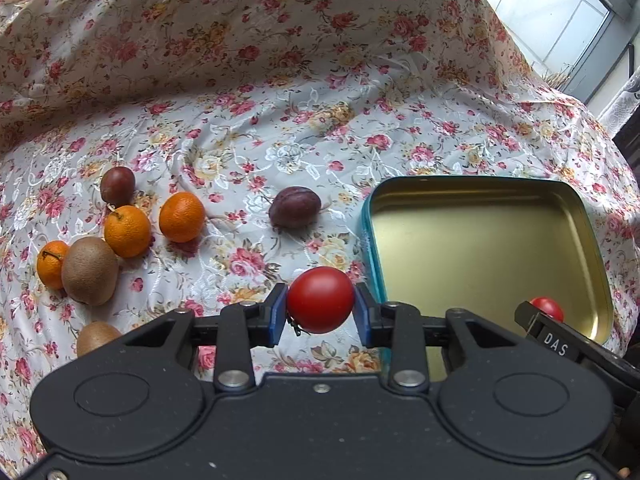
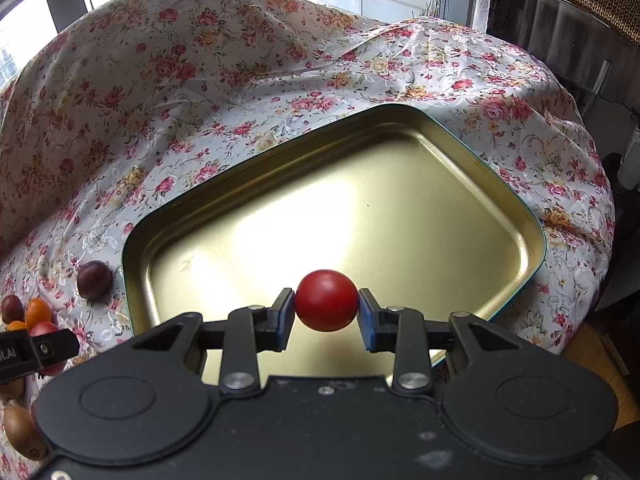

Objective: Organize fruits

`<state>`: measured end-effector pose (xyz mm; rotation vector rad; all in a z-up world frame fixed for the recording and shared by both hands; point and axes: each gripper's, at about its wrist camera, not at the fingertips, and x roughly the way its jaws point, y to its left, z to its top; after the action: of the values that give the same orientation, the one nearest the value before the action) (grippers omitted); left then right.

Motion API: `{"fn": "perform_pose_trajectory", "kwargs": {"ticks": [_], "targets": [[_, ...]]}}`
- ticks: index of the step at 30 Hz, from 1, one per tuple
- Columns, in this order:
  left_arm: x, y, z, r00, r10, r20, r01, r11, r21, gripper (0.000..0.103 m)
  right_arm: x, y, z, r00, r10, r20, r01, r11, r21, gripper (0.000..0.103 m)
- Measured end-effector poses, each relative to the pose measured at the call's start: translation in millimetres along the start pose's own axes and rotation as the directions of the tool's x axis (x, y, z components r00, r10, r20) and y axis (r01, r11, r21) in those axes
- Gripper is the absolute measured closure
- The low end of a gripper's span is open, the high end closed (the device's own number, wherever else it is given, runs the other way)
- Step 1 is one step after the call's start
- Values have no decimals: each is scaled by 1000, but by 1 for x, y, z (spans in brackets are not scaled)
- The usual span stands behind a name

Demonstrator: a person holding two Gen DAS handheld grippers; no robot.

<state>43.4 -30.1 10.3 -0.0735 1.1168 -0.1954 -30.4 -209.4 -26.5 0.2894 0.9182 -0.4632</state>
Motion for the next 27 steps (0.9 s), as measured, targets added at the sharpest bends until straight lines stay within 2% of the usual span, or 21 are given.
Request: {"fn": "perform_pose_trajectory", "kwargs": {"ticks": [7,12,18,27], "targets": [[11,-24,0,998,-39,-45,41,998,41,60,8,-2,13,1000,1,-10,0,999,36,69],[12,-35,3,997,-56,-44,59,997,52,60,11,-6,22,998,-56,17,55,998,29,69],[25,-39,4,990,-100,-104,101,995,7,60,14,-16,28,996,-89,27,88,995,51,69],[30,-54,1,996,-21,-90,24,999,34,60,18,-23,23,992,-129,16,128,990,55,69]]}}
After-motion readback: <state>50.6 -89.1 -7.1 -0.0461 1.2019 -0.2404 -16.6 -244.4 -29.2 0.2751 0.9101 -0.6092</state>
